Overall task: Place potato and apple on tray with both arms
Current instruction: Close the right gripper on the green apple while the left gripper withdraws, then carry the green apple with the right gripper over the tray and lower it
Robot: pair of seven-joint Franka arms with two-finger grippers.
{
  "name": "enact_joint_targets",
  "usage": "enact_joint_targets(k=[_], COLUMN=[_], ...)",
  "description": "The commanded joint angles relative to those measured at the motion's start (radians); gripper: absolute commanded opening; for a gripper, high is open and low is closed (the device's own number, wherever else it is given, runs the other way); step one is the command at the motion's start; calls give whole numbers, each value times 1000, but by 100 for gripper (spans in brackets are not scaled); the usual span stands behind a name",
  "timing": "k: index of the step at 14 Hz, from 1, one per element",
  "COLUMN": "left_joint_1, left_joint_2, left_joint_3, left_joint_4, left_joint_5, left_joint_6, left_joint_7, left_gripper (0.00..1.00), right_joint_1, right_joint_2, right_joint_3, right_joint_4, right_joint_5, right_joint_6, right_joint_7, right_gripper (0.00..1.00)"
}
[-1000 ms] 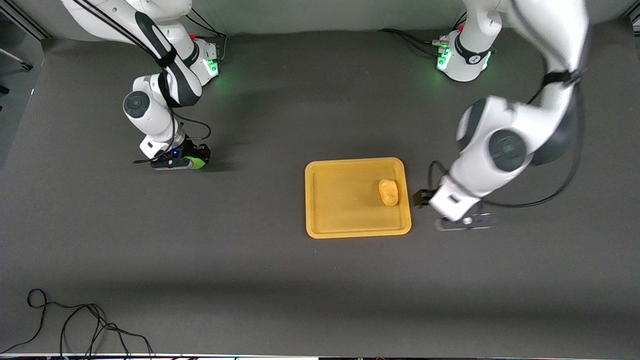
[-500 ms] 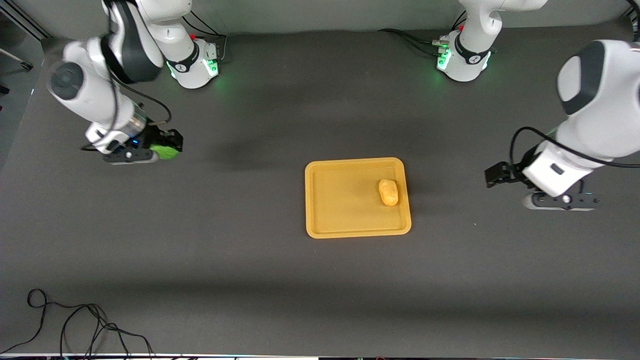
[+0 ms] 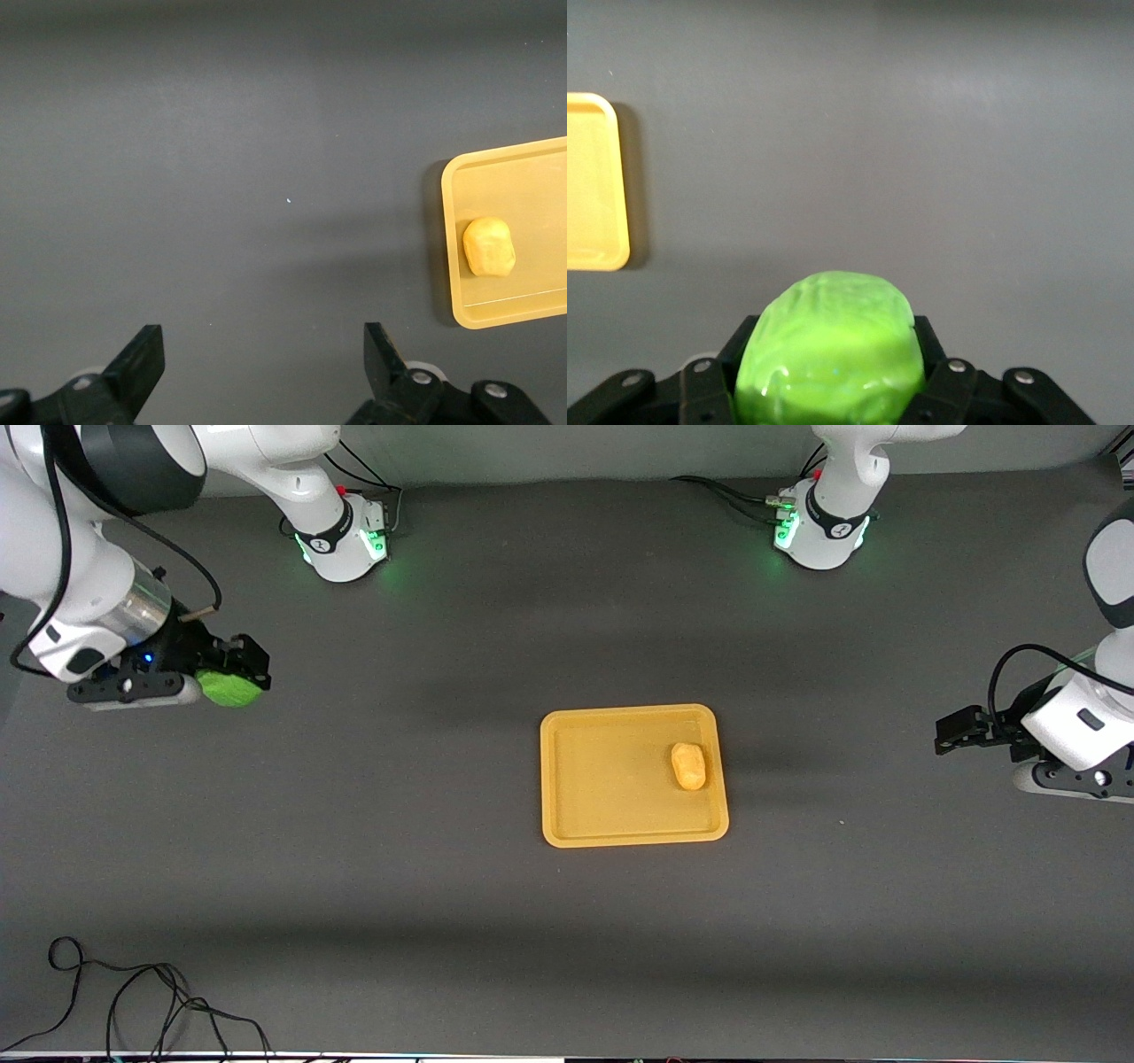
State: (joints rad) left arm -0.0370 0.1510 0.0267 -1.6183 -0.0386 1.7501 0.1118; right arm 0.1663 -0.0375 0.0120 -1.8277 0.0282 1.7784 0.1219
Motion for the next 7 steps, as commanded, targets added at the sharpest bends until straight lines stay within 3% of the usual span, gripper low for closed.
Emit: enact_joint_targets(k=[1,4,7], left_joint_1=[22,40,65], left_joint_2=[-37,-62,-129], left_joint_3=[-4,6,4], left_joint_4=[-3,-11,-96], left_joint_5=[14,45,88], left_joint_6=[-52,-34,58], left_joint_7=[26,46,58], left_gripper=[100,99,99], right_joint_1=[86,238,417], right_joint_2=[273,462,620], right_joint_3=[5,5,5], right_joint_4=[305,508,670], right_joint_5=[1,1,-2], right_joint_6=[-31,-31,-28], right_joint_7=[108,295,567], right_gripper=[48,48,47])
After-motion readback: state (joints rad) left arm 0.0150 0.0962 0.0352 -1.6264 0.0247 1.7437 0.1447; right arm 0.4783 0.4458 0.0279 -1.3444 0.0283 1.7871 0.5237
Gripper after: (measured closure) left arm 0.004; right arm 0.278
